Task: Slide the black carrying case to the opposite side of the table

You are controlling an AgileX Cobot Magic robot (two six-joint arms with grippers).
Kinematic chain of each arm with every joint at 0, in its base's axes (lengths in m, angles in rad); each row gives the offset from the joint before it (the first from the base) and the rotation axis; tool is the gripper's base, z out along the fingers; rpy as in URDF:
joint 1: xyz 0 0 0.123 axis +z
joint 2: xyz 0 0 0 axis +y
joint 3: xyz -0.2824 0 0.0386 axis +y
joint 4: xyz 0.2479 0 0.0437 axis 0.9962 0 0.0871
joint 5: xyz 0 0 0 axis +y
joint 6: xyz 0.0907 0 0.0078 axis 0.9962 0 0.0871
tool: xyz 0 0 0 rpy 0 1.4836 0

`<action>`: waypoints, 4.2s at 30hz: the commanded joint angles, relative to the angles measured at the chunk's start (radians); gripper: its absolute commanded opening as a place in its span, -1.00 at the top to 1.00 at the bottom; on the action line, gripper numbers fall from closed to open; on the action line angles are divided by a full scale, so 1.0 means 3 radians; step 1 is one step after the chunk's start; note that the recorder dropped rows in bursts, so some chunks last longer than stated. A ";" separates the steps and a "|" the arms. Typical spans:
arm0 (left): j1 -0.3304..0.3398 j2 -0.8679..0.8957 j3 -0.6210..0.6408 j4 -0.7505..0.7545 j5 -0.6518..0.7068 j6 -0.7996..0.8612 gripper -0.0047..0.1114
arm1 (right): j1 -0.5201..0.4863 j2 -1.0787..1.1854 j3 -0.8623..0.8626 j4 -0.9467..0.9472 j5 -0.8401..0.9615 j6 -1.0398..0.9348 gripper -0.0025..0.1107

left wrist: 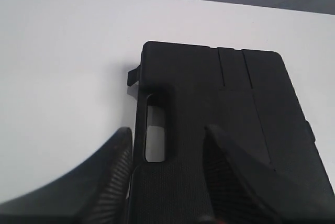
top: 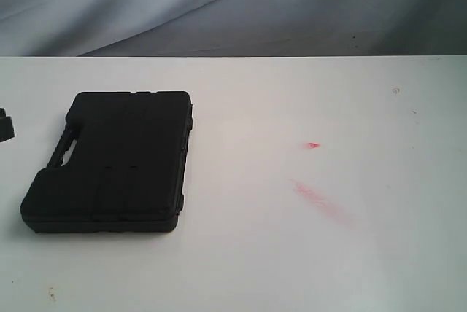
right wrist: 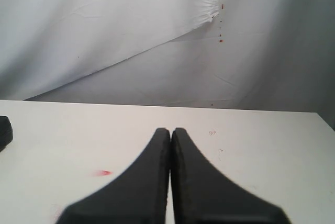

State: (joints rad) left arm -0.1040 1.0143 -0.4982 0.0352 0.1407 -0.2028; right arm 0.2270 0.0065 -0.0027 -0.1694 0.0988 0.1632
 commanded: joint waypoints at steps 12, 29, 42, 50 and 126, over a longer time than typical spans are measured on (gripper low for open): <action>-0.0018 -0.1125 0.0727 0.0012 -0.0169 -0.0015 0.19 | -0.0025 -0.0022 0.0009 -0.0004 -0.0014 0.0004 0.96; -0.0018 -0.1862 0.0873 0.0145 -0.0084 -0.0021 0.91 | -0.0025 -0.0022 0.0009 -0.0004 -0.0014 0.0004 0.96; -0.0018 -0.2754 0.1544 0.0213 -0.0251 0.0005 0.91 | -0.0025 -0.0022 0.0009 -0.0004 -0.0014 0.0004 0.96; -0.0018 -0.3381 0.1661 0.0260 -0.0169 0.0058 0.91 | -0.0025 -0.0022 0.0009 -0.0004 -0.0014 0.0004 0.96; -0.0018 -0.3381 0.1661 -0.0087 -0.0025 0.0600 0.91 | -0.0025 -0.0022 0.0009 -0.0004 -0.0014 0.0004 0.96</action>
State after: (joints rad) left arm -0.1040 0.0052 -0.0049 0.0129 0.1343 -0.0238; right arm 0.2270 0.0065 -0.0027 -0.1694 0.0988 0.1632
